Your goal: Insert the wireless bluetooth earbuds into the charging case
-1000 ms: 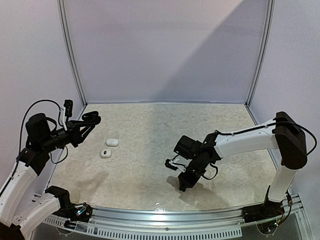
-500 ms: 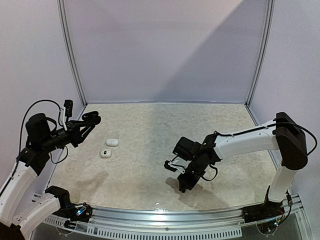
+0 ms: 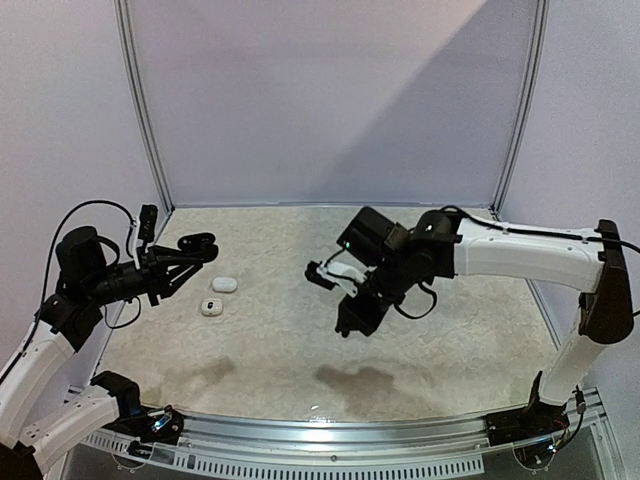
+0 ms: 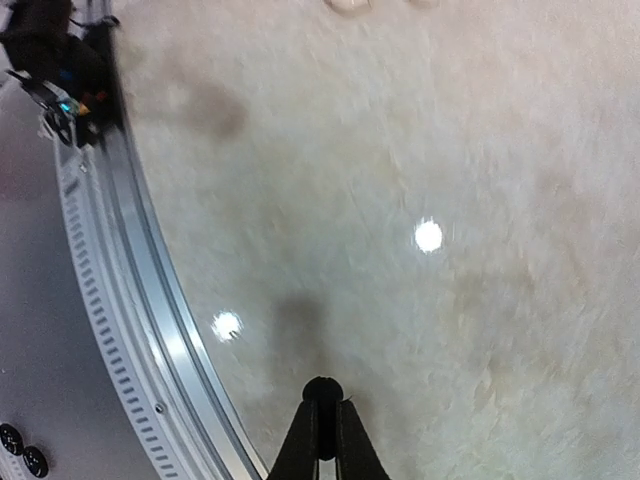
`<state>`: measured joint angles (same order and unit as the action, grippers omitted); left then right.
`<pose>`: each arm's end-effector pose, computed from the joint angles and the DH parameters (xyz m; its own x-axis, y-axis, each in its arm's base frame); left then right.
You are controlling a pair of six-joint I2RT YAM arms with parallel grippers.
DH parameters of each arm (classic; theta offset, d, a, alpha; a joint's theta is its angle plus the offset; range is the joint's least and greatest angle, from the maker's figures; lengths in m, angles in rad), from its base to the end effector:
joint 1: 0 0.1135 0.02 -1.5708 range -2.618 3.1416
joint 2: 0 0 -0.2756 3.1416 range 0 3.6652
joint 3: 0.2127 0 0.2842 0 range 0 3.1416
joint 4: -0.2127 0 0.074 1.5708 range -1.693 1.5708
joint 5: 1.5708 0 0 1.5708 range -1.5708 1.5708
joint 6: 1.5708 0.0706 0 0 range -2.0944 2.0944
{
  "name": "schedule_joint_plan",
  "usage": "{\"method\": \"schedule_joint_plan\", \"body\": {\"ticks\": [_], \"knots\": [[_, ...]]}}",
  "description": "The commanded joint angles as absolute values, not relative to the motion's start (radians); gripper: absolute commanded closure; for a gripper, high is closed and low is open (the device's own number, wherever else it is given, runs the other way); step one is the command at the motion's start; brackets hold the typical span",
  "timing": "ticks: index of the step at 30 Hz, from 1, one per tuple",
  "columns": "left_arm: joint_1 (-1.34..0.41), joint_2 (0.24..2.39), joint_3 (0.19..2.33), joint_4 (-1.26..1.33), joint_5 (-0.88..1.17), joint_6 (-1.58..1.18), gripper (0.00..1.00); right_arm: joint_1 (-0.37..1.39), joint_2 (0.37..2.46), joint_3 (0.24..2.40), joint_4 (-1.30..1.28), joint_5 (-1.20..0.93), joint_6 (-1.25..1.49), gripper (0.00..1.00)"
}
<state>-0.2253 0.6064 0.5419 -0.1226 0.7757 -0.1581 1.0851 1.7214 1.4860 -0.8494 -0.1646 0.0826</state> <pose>0.1808 -0.0922 0.2894 -0.3097 -0.0443 -0.9498 0.7912 0.5420 -0.2833 0.1824 0.3703 0.2525 -0.4863 -0.7469 -0.4535 -0.8710 0.4560 0.1829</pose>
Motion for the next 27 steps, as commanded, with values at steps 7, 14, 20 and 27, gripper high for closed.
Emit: {"method": "schedule_joint_plan", "body": {"ticks": [7,14,20,27], "knots": [[-0.455,0.641,0.559,-0.151,0.942,0.08,1.0,1.238,1.691,1.885,-0.845,-0.088,-0.144,1.0],[-0.57,0.678,0.593,-0.223,0.915,0.227,1.0,1.348,1.785,2.072,-0.769,-0.089,-0.256,1.0],[-0.633,0.687,0.609,-0.24,0.852,0.282,1.0,1.398,1.922,2.216,-0.837,-0.034,-0.359,1.0],[-0.669,0.689,0.616,-0.26,0.825,0.32,1.0,1.402,2.006,2.283,-0.854,-0.021,-0.386,1.0]]}}
